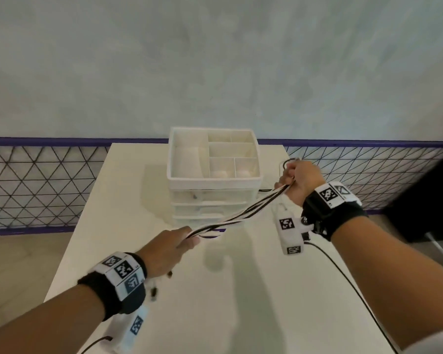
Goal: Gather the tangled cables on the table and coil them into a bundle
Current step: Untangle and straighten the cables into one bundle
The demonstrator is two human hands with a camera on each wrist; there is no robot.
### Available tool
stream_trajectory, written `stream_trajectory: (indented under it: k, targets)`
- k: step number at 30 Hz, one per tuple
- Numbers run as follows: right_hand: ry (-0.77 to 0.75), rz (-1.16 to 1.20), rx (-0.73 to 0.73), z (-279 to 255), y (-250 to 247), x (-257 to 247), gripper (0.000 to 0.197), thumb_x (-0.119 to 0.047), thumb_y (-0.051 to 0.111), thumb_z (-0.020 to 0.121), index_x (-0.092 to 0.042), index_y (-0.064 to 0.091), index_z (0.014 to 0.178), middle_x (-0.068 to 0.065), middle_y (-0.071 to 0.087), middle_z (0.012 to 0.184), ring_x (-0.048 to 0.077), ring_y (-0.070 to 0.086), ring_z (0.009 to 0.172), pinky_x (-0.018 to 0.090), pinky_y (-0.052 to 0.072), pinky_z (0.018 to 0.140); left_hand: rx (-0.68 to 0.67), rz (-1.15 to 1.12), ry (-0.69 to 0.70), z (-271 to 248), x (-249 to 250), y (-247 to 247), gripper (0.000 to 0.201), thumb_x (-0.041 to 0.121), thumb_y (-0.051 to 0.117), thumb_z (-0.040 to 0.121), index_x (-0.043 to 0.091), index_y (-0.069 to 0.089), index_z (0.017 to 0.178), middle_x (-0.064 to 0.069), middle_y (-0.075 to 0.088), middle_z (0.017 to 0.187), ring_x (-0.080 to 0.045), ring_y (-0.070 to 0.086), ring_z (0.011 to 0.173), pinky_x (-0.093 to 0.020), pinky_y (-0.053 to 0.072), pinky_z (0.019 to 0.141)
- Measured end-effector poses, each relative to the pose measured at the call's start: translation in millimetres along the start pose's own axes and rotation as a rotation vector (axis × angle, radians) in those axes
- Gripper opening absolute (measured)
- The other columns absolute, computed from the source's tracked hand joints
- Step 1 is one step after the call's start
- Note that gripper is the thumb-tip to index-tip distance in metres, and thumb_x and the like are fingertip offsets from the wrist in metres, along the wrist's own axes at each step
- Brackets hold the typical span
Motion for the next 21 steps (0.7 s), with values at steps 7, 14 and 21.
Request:
stream_trajectory:
  k: [7, 14, 21]
  targets:
    - [-0.336, -0.017, -0.13, -12.2, 13.7, -43.2, 0.026, -0.016, 0.039, 0.101, -0.012, 0.053, 0.079, -0.004, 0.033, 0.05, 0.012, 0.026, 0.038, 0.021, 0.03, 0.042, 0.066, 0.078, 0.028, -5.2, -0.2, -44.6, 0.023, 0.039, 0.039, 0.103, 0.026, 0.049, 0.086, -0.001, 0.061, 0.077, -0.01, 0.051, 0.064, -0.018, 0.038, 0.059]
    - [-0.034, -0.547, 0.063, 35.5, -74.2, 56.3, 0.024, -0.006, 0.039, 0.102, -0.01, 0.053, 0.084, 0.004, 0.051, 0.062, 0.011, 0.053, 0.044, 0.029, 0.042, 0.055, -0.012, 0.238, 0.049, 2.7, 5.6, -7.8, 0.026, 0.037, 0.037, 0.101, 0.033, 0.051, 0.08, -0.001, 0.071, 0.103, -0.025, 0.065, 0.09, -0.04, 0.052, 0.086]
    - [0.018, -1.426, 0.064, -6.4, -81.3, 91.3, 0.049, -0.018, 0.059, 0.091, 0.001, 0.05, 0.136, 0.019, 0.059, 0.128, 0.033, 0.056, 0.118, 0.033, 0.045, 0.09, -0.166, 0.429, -0.041, 14.5, 20.1, 31.3, 0.032, 0.025, 0.032, 0.1, 0.014, 0.062, 0.104, -0.007, 0.066, 0.11, -0.03, 0.061, 0.1, -0.041, 0.049, 0.09]
Point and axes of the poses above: each hand's wrist, its own z-axis towards the middle knuckle, its own y-axis out of the palm, x = y × z, the point moved 2 cm from there along z, towards the middle knuckle
